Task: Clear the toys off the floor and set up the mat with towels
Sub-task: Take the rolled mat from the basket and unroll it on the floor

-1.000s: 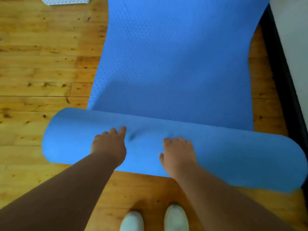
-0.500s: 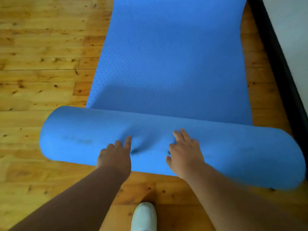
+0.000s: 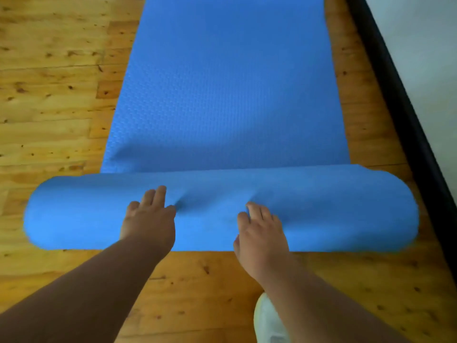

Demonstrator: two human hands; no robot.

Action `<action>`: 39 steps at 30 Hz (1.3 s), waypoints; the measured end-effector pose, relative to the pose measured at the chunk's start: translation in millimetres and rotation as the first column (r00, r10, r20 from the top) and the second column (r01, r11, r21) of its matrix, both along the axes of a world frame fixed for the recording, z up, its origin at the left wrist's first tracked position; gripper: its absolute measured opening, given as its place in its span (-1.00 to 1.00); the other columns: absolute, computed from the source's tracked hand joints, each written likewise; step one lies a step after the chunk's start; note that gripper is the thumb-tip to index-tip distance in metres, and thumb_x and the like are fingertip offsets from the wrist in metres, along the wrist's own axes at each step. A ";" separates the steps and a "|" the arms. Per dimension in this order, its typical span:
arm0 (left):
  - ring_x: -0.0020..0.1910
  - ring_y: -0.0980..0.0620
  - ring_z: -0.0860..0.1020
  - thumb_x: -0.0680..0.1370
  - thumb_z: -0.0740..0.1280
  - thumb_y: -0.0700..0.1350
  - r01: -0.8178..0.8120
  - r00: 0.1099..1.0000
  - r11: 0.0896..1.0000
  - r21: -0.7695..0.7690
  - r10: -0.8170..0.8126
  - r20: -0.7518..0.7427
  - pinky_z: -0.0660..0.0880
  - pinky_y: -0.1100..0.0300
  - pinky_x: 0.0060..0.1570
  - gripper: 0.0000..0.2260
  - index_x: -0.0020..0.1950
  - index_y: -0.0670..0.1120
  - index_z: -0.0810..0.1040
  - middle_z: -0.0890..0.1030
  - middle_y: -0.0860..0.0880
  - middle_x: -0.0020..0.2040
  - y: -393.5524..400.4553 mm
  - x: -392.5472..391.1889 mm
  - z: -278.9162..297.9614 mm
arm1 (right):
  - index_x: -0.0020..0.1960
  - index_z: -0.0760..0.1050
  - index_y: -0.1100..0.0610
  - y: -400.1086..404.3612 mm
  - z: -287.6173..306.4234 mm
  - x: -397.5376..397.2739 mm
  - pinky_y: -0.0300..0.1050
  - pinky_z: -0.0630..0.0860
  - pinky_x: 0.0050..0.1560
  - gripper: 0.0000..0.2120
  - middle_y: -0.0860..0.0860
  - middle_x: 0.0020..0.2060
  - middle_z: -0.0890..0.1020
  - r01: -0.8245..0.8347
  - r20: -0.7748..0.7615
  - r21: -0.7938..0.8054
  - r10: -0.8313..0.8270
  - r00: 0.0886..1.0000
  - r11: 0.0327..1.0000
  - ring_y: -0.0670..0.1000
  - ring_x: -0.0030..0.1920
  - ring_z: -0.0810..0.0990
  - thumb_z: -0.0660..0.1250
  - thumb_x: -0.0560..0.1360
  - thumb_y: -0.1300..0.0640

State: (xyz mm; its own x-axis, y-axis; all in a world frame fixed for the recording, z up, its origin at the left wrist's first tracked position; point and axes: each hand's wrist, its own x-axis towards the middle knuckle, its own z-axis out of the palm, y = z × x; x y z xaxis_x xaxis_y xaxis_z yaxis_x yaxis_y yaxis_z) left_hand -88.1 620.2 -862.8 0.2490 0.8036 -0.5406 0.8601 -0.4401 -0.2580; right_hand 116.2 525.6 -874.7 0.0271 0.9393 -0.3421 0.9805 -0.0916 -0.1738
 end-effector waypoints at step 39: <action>-0.13 -0.03 0.53 0.59 0.18 -0.05 -0.160 0.979 0.982 -0.099 0.170 0.113 0.38 0.13 -0.28 -0.86 0.09 0.12 0.48 0.55 0.06 -0.11 -245.3 -46.9 8.8 | 0.12 0.49 0.09 -242.8 22.3 17.5 -0.02 0.45 0.00 -0.80 0.08 0.09 0.58 0.007 0.085 -0.345 0.023 0.996 0.939 0.15 0.09 0.55 0.18 0.55 0.13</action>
